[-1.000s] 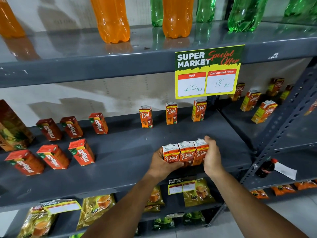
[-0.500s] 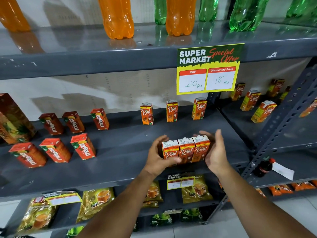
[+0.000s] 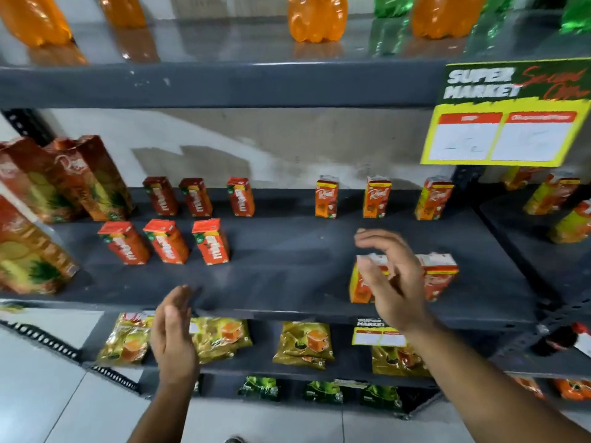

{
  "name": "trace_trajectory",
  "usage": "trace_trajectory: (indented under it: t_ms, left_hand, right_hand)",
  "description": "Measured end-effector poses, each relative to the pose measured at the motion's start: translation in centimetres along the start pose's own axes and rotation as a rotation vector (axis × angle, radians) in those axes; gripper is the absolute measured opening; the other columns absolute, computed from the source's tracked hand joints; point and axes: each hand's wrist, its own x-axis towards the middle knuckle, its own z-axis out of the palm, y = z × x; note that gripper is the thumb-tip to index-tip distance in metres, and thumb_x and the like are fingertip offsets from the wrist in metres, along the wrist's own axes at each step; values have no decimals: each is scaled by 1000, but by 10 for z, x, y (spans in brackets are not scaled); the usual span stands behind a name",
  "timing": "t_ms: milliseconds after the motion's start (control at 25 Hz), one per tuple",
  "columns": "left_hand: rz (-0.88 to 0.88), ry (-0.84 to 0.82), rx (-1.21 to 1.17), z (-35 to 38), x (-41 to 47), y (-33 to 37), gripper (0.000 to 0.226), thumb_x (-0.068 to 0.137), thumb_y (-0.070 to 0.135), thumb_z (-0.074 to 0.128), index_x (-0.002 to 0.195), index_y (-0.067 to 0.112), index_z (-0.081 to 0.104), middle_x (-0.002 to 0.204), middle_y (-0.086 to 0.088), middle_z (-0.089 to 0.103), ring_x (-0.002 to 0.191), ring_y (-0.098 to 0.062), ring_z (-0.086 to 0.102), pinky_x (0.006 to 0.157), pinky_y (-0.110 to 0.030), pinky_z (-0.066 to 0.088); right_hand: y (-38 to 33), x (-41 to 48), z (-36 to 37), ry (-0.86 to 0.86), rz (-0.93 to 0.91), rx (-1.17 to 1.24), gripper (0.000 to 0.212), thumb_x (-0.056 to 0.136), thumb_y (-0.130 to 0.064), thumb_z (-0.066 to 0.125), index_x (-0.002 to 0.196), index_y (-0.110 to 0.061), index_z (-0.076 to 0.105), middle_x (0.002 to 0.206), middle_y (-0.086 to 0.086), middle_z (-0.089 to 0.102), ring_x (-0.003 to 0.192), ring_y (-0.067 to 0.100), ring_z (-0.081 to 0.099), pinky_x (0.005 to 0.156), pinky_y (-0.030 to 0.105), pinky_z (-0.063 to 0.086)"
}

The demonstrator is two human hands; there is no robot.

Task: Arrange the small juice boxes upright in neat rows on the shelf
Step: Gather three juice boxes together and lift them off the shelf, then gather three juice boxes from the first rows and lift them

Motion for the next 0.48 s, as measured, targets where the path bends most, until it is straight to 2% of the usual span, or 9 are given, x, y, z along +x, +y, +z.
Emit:
trace_trajectory:
  t_ms: [120, 200, 320, 400, 440, 480]
  left_hand:
    - [38, 284, 21, -43, 29, 16, 37, 95, 46, 40, 117, 23, 59, 131, -11, 57, 124, -20, 52, 110, -39, 37]
    - [59, 367, 52, -66, 58, 30, 40, 96, 41, 40, 122, 15, 56, 133, -14, 55, 125, -21, 52, 111, -43, 35]
    - [87, 357, 106, -94, 106, 48, 41, 94, 47, 42, 118, 19, 58, 128, -13, 58, 120, -21, 54, 105, -37, 41]
    - [56, 321, 183, -102, 139, 47, 51, 94, 53, 39, 125, 16, 56, 132, -11, 55, 121, -15, 51, 100, -27, 41]
    - [10, 287, 206, -102, 155, 45, 56, 96, 54, 36, 133, 15, 51, 139, -9, 51, 123, -11, 47, 101, -20, 39]
    - [-50, 246, 196, -99, 171, 42, 59, 97, 54, 32, 138, 15, 45, 145, -5, 45, 128, -7, 43, 104, -20, 34]
  right_hand:
    - [-9, 1, 66, -113, 78, 125, 21, 93, -33, 55, 107, -21, 65, 113, -3, 65, 111, 17, 60, 93, 34, 46]
    - [-11, 5, 103, -150, 159, 195, 18, 93, -36, 53, 108, -31, 62, 112, -5, 65, 110, 17, 61, 92, 35, 47]
    - [-11, 15, 154, -179, 278, 241, 22, 91, -43, 54, 109, -32, 60, 112, 2, 66, 110, 15, 61, 93, 35, 47]
    - [-7, 30, 184, -86, 329, 267, 34, 87, -47, 54, 110, -23, 61, 107, -1, 66, 103, 5, 61, 88, 23, 46]
    - [-2, 40, 197, -27, 374, 277, 39, 85, -49, 54, 110, -20, 61, 106, -4, 65, 100, 0, 61, 84, 18, 44]
    - [4, 51, 208, 30, 447, 294, 40, 85, -49, 54, 111, -20, 60, 108, -5, 65, 100, -2, 60, 82, 16, 42]
